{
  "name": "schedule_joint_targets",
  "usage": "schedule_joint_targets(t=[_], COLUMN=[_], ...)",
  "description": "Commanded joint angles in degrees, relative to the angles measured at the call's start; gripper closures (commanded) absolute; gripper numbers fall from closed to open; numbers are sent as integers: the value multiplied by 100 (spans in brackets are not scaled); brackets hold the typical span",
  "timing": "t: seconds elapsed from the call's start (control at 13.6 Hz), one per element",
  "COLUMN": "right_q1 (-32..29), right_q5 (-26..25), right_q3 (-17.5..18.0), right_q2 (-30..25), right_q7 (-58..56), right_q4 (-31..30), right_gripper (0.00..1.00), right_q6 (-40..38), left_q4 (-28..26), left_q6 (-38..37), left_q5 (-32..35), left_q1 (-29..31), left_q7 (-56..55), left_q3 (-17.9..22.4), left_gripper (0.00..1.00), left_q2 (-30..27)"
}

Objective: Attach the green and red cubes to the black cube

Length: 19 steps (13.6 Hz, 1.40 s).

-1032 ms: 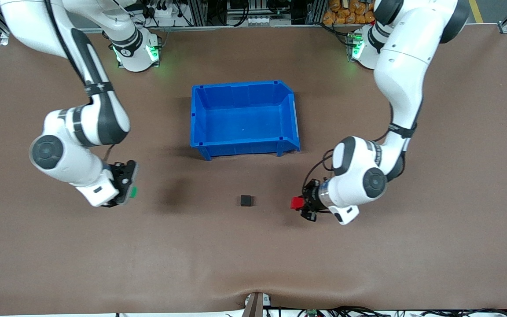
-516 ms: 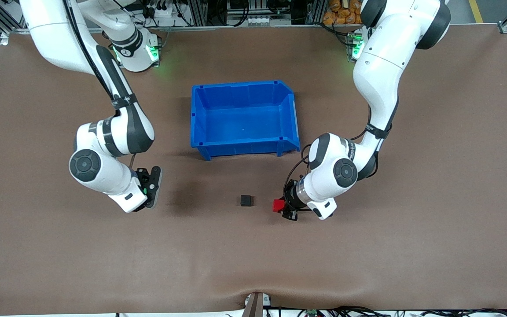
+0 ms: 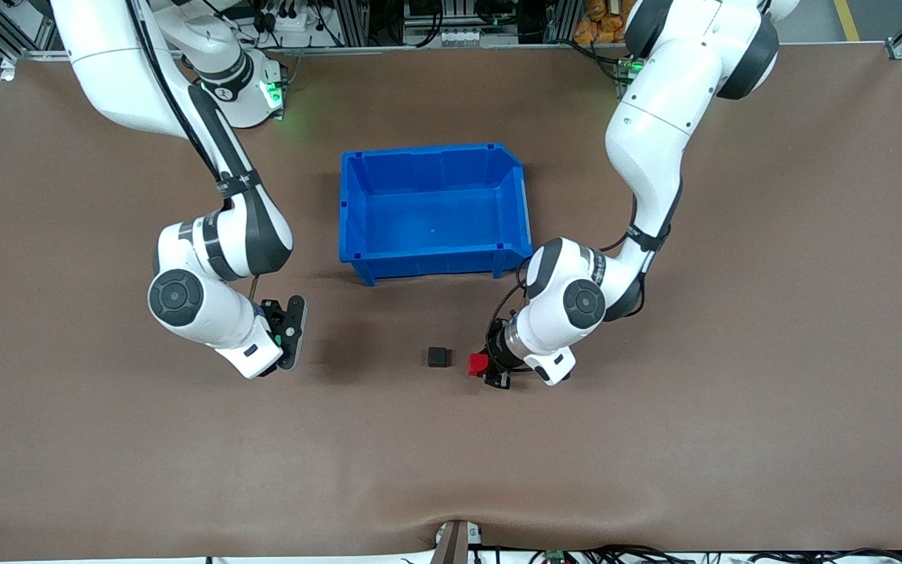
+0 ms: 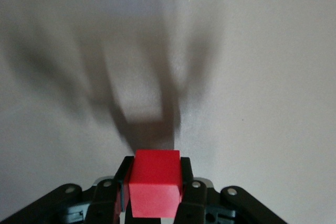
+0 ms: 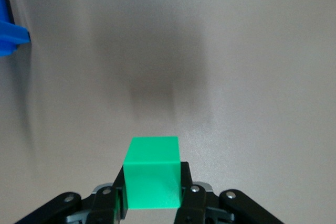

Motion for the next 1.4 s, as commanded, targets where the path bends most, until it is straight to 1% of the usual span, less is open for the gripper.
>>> schedule_joint_targets(t=[0.0, 0.07, 0.29, 0.52, 0.59, 0.74, 1.18, 1.33], right_q1=[-132, -272, -536, -590, -590, -537, -335, -134], right_q5=[98, 90, 98, 98, 107, 335, 371, 380], right_q3=[-50, -41, -41, -33, -33, -33, 55, 55], right_q2=[74, 74, 83, 83, 83, 83, 83, 83], right_q7=[55, 169, 231, 231, 231, 223, 231, 240], right_q4=[101, 49, -57, -101, -127, -127, -66, -22], right_gripper=[100, 100, 100, 100, 100, 100, 100, 100], right_q6=[-130, -139, -139, -121, -112, -121, -60, 1], left_q4=[320, 329, 365, 347, 347, 356, 365, 373], left_q6=[178, 178, 178, 178, 178, 178, 196, 205], left_q5=[-73, -73, -73, -73, -73, -73, -73, -73], left_q1=[-308, -335, -371, -415, -432, -467, -485, -494], left_q7=[-304, -322, -323, -331, -323, -323, -331, -375], left_q3=[145, 233, 251, 251, 251, 251, 234, 207], left_gripper=[90, 90, 90, 90, 90, 90, 90, 90], left_q2=[223, 241, 276, 294, 294, 364, 373, 382])
